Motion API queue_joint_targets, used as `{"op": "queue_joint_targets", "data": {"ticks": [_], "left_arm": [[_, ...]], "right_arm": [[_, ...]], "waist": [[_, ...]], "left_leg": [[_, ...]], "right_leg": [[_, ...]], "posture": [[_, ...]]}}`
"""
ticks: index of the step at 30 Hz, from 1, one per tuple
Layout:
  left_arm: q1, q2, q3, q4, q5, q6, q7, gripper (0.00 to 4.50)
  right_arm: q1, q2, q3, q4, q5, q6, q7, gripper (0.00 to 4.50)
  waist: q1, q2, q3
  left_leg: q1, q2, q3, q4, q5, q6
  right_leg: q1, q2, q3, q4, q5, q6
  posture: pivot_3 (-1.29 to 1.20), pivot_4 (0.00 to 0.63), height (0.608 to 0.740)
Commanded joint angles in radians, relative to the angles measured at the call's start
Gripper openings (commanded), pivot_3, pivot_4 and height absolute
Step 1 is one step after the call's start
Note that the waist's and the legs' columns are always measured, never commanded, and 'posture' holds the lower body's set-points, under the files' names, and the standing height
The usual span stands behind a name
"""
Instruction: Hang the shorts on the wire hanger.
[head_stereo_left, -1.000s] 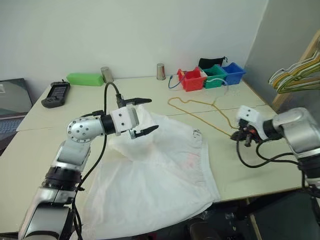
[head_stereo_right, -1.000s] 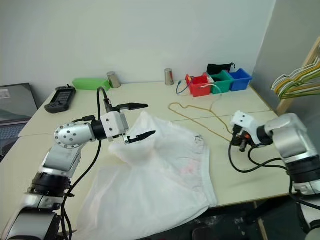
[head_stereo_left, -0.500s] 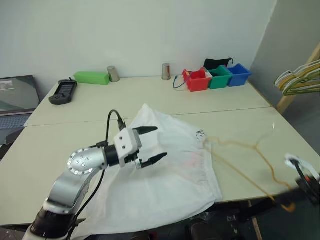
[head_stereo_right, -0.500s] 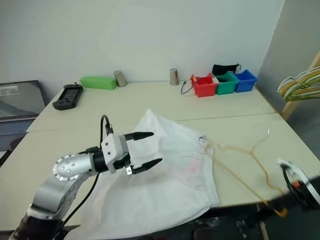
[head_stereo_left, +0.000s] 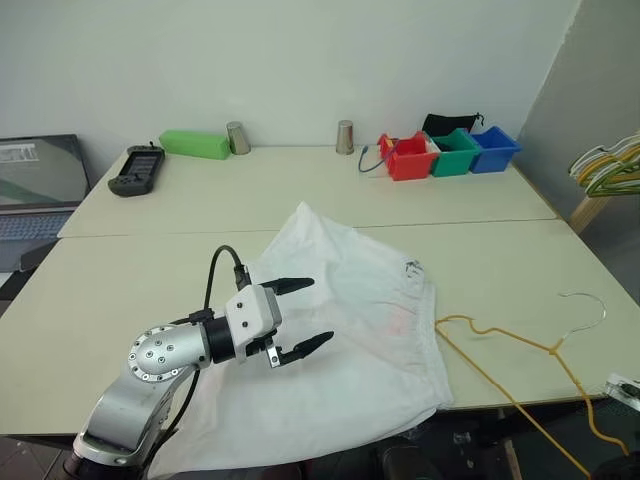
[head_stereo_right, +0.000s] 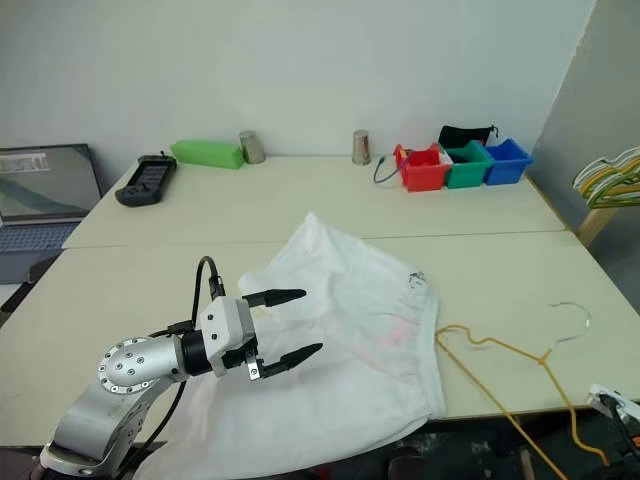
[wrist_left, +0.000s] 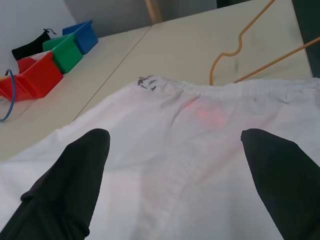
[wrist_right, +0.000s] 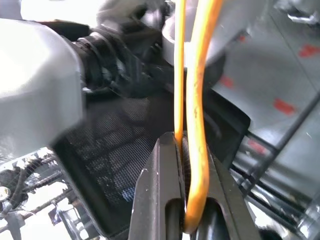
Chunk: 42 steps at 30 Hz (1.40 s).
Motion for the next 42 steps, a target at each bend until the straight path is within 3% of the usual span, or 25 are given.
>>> {"op": "queue_joint_targets", "data": {"ticks": [1, 9, 16, 29, 38, 42], "left_arm": [[-0.022, 0.005, 0.009, -0.005, 0.002, -0.015, -0.008, 4.49], [-0.007, 0.01, 0.007, -0.011, 0.007, -0.025, -0.019, 4.49], [-0.024, 0.018, 0.016, 0.0, 0.017, -0.033, -0.038, 4.49], [0.004, 0.05, 0.047, -0.018, 0.014, -0.032, -0.04, 4.49], [-0.003, 0.051, 0.048, -0.008, 0.015, -0.033, -0.045, 4.49], [-0.018, 0.053, 0.045, -0.01, 0.019, -0.029, -0.043, 4.49]], "right_arm": [[-0.06, 0.031, -0.036, -0.053, 0.111, 0.096, -0.009, 0.0], [-0.073, 0.096, -0.039, -0.108, 0.16, 0.149, -0.078, 0.0], [-0.127, 0.181, 0.05, -0.121, 0.179, 0.191, -0.167, 0.0], [-0.164, 0.214, 0.138, 0.049, 0.096, 0.127, -0.215, 0.0], [-0.318, 0.284, 0.185, 0.0, 0.161, 0.185, -0.244, 0.0], [-0.439, 0.416, 0.215, 0.04, 0.186, 0.268, -0.324, 0.0]], "waist": [[0.004, 0.001, 0.0], [0.008, 0.002, -0.001], [0.009, 0.003, -0.002], [0.012, 0.003, -0.002], [0.017, 0.005, -0.002], [0.02, 0.004, -0.002]], "left_leg": [[0.0, 0.0, 0.0, 0.0, 0.0, 0.0], [-0.007, 0.0, -0.001, 0.0, -0.002, -0.002], [-0.011, 0.0, -0.002, 0.0, -0.002, -0.002], [-0.012, 0.0, -0.002, 0.0, -0.002, -0.002], [-0.012, 0.0, -0.002, 0.0, -0.002, -0.002], [-0.013, 0.0, -0.003, 0.0, -0.002, -0.002]], "right_leg": [[0.0, 0.0, 0.0, 0.0, 0.0, 0.0], [-0.003, 0.0, -0.001, -0.006, 0.004, 0.007], [-0.003, -0.001, -0.001, -0.014, 0.008, 0.011], [-0.003, -0.001, -0.002, -0.015, 0.008, 0.012], [-0.003, 0.0, -0.002, -0.014, 0.009, 0.011], [-0.004, 0.0, -0.002, -0.015, 0.009, 0.011]], "posture": [[-0.11, 0.086, 0.74], [-0.1, 0.076, 0.74], [-0.09, 0.077, 0.74], [-0.06, 0.082, 0.74], [-0.06, 0.079, 0.74], [-0.04, 0.075, 0.74]]}}
